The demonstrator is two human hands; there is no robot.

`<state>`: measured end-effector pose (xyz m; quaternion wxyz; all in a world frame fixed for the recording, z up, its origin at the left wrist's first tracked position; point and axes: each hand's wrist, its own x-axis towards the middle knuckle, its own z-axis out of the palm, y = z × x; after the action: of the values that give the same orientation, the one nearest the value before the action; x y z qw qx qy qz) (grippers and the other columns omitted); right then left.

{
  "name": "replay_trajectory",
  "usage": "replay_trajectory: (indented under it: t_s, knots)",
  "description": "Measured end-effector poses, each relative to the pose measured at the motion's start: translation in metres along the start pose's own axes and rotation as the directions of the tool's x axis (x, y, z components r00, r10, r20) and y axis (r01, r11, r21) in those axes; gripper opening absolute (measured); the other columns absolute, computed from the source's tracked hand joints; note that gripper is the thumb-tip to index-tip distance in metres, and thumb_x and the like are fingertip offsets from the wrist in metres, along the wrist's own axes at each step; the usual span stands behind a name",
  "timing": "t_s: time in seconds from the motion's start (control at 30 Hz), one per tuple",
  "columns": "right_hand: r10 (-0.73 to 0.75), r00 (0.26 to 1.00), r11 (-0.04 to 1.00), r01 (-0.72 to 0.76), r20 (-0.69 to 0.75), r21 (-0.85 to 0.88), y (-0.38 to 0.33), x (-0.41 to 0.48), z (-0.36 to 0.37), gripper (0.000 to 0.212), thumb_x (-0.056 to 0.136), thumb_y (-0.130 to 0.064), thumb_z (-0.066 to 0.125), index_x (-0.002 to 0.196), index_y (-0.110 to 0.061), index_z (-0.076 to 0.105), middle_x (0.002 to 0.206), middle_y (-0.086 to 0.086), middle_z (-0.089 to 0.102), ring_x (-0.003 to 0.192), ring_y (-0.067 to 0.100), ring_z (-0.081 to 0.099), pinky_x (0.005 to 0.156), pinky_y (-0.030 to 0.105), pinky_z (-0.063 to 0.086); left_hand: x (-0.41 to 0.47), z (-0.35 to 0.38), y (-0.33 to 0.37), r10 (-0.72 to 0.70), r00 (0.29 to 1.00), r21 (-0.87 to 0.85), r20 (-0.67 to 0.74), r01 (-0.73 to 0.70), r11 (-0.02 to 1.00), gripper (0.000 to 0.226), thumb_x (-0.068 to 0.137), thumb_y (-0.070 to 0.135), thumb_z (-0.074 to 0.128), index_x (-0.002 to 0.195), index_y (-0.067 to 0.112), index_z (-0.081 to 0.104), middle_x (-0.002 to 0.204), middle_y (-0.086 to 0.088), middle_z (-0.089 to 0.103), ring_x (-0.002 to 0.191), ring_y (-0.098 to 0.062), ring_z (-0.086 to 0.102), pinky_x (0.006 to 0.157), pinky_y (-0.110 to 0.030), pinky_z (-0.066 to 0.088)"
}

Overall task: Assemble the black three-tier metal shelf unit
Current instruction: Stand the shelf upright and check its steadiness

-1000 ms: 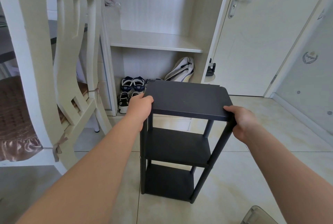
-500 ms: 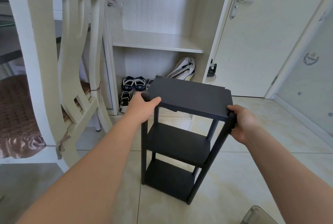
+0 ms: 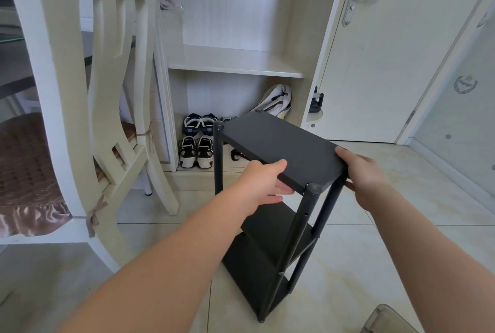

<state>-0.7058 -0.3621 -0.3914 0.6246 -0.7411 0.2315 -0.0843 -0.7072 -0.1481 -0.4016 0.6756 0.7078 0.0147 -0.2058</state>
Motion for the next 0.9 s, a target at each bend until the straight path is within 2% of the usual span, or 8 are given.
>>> replay_trajectory:
  t_s: [0.1, 0.17, 0.23, 0.37, 0.5, 0.67, 0.83, 0.9]
  knots:
    - [-0.015, 0.992, 0.997, 0.005, 0.122, 0.075, 0.003, -0.003, 0.000, 0.019, 0.095, -0.028, 0.065, 0.093, -0.009, 0.065, 0.087, 0.006, 0.062, 0.083, 0.023, 0.056, 0.087, 0.037, 0.048, 0.005, -0.017, 0.004, -0.009, 1.000, -0.003, -0.026, 0.009, 1.000, 0.034, 0.102, 0.035, 0.052, 0.125, 0.010, 0.057, 0.095, -0.015, 0.076, 0.089, -0.023, 0.075, 0.087, -0.039, 0.059]
    - [-0.005, 0.966, 0.990, -0.032, 0.260, 0.137, 0.002, -0.008, 0.004, 0.018, 0.097, -0.023, 0.060, 0.090, -0.006, 0.061, 0.074, 0.007, 0.054, 0.068, 0.021, 0.050, 0.078, 0.036, 0.043, 0.009, -0.027, 0.005, 0.016, 0.993, -0.038, -0.121, -0.021, 0.999, 0.034, 0.102, 0.034, 0.053, 0.122, 0.008, 0.059, 0.089, -0.013, 0.073, 0.086, -0.025, 0.073, 0.088, -0.042, 0.059]
    - [0.013, 0.946, 0.991, -0.056, 0.324, 0.124, 0.001, -0.014, 0.013, 0.018, 0.098, -0.020, 0.056, 0.086, -0.007, 0.056, 0.066, 0.007, 0.048, 0.060, 0.020, 0.045, 0.072, 0.034, 0.041, 0.013, -0.030, 0.006, 0.030, 0.970, -0.064, -0.241, -0.046, 0.997, 0.029, 0.101, 0.033, 0.052, 0.117, 0.011, 0.061, 0.091, -0.007, 0.069, 0.084, -0.024, 0.069, 0.088, -0.043, 0.059]
    - [0.038, 0.952, 0.970, -0.108, 0.304, 0.217, 0.001, -0.017, 0.027, 0.014, 0.098, -0.014, 0.054, 0.086, -0.006, 0.058, 0.061, 0.003, 0.050, 0.058, 0.018, 0.041, 0.066, 0.029, 0.037, 0.014, -0.023, 0.006, -0.008, 0.955, -0.157, -0.296, -0.040, 0.987, 0.015, 0.100, 0.031, 0.051, 0.104, 0.019, 0.060, 0.105, -0.001, 0.071, 0.097, -0.022, 0.069, 0.075, -0.032, 0.057]
    - [0.068, 0.958, 0.948, -0.148, 0.277, 0.281, 0.003, -0.017, 0.027, 0.009, 0.097, -0.011, 0.057, 0.095, -0.004, 0.063, 0.067, 0.001, 0.057, 0.062, 0.016, 0.046, 0.066, 0.027, 0.039, 0.016, -0.022, 0.005, -0.020, 0.951, -0.190, -0.308, -0.041, 0.981, 0.019, 0.099, 0.029, 0.054, 0.111, 0.016, 0.060, 0.110, -0.003, 0.070, 0.102, -0.023, 0.068, 0.075, -0.032, 0.056]
    - [0.092, 0.957, 0.942, -0.174, 0.277, 0.287, 0.000, -0.021, 0.028, 0.011, 0.098, -0.009, 0.055, 0.092, -0.007, 0.063, 0.061, -0.004, 0.065, 0.050, 0.008, 0.059, 0.066, 0.025, 0.041, 0.018, -0.021, 0.006, -0.051, 0.946, -0.184, -0.320, -0.009, 0.983, 0.022, 0.098, 0.030, 0.055, 0.116, 0.017, 0.058, 0.112, -0.003, 0.068, 0.104, -0.026, 0.067, 0.078, -0.036, 0.057]
    - [0.137, 0.965, 0.940, -0.198, 0.222, 0.279, -0.002, -0.021, 0.031, 0.009, 0.096, -0.010, 0.056, 0.088, -0.010, 0.060, 0.061, -0.003, 0.064, 0.053, 0.011, 0.057, 0.064, 0.027, 0.040, 0.017, -0.021, 0.006, -0.044, 0.943, -0.158, -0.329, -0.009, 0.987, 0.024, 0.098, 0.030, 0.055, 0.117, 0.017, 0.059, 0.110, -0.002, 0.069, 0.102, -0.025, 0.067, 0.076, -0.035, 0.057]
    - [0.131, 0.971, 0.942, -0.184, 0.198, 0.280, 0.000, -0.021, 0.033, 0.010, 0.098, -0.014, 0.057, 0.089, -0.011, 0.061, 0.069, -0.001, 0.062, 0.061, 0.014, 0.055, 0.064, 0.027, 0.040, 0.017, -0.022, 0.005, -0.034, 0.943, -0.152, -0.332, -0.018, 0.988, 0.023, 0.098, 0.030, 0.055, 0.117, 0.017, 0.059, 0.110, -0.002, 0.069, 0.102, -0.025, 0.067, 0.079, -0.036, 0.058]
